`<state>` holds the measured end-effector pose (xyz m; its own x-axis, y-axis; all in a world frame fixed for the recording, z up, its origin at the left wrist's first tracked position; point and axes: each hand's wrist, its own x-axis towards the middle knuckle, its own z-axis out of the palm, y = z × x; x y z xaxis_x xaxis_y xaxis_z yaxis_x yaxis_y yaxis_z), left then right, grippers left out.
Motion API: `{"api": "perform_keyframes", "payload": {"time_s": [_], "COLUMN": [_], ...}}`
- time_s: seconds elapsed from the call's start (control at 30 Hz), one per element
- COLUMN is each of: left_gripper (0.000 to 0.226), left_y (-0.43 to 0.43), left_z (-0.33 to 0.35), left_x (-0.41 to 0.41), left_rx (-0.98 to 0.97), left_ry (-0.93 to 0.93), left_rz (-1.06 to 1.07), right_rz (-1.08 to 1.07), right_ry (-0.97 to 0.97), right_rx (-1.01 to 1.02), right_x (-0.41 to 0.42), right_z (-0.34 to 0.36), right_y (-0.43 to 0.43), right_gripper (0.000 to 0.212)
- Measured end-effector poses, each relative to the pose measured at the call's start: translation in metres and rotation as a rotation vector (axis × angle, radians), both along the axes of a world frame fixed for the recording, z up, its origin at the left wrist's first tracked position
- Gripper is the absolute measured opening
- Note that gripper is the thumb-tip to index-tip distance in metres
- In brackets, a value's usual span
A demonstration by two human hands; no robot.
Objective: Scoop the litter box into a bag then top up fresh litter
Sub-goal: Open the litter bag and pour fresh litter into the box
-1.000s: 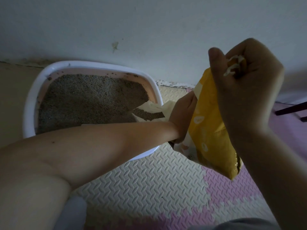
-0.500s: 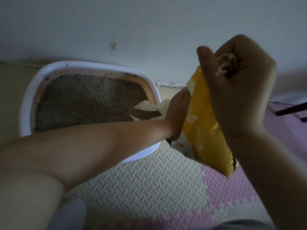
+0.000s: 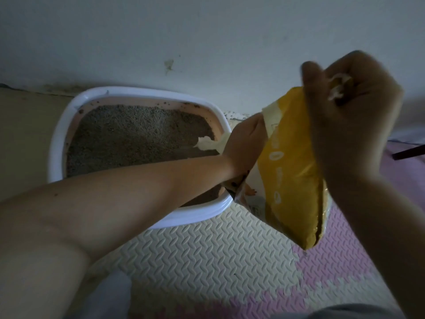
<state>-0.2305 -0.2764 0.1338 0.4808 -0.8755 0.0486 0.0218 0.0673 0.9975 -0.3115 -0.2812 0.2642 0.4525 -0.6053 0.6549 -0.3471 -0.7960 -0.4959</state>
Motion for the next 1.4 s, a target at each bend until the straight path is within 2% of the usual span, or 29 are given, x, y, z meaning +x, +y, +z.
{"api": "perform_keyframes", "payload": {"time_s": [0.2, 0.3, 0.5, 0.8, 1.03, 1.13, 1.2, 1.23, 1.33, 1.4], "left_gripper": [0.049, 0.049, 0.041, 0.040, 0.035, 0.033, 0.033, 0.033, 0.033, 0.032], "left_y": [0.004, 0.001, -0.006, -0.018, -0.029, -0.030, -0.034, -0.036, -0.037, -0.035], "left_z": [0.016, 0.020, 0.022, -0.003, -0.030, -0.038, -0.040, -0.040, -0.040, -0.043], "left_x": [0.010, 0.004, -0.023, -0.078, -0.111, -0.126, -0.131, -0.132, -0.136, -0.138], "left_rx": [-0.052, -0.075, -0.040, 0.002, -0.069, -0.062, -0.048, -0.039, -0.002, -0.018], "left_ry": [-0.139, -0.182, -0.434, -0.762, -0.950, -0.980, -0.989, -0.997, -1.051, -1.090], "left_rz": [-0.027, -0.056, -0.178, -0.329, -0.542, -0.589, -0.585, -0.586, -0.609, -0.588], "right_rz": [-0.164, -0.269, -0.316, -0.382, -0.379, -0.413, -0.440, -0.452, -0.425, -0.252], "right_ry": [-0.020, 0.009, 0.118, 0.723, 1.118, 1.205, 1.109, 0.983, 0.633, 0.632], "right_rx": [0.045, 0.061, 0.141, 0.223, 0.499, 0.606, 0.617, 0.624, 0.573, 0.498], "right_x": [-0.037, -0.061, -0.115, -0.211, -0.257, -0.272, -0.279, -0.278, -0.248, -0.210], "right_z": [-0.002, -0.005, -0.024, -0.069, -0.105, -0.113, -0.113, -0.111, -0.085, -0.065], "right_y": [-0.024, -0.037, -0.063, -0.075, -0.048, -0.041, -0.044, -0.047, -0.054, -0.057], "right_gripper": [0.036, 0.037, 0.046, 0.045, 0.038, 0.031, 0.018, 0.011, 0.032, 0.034]}}
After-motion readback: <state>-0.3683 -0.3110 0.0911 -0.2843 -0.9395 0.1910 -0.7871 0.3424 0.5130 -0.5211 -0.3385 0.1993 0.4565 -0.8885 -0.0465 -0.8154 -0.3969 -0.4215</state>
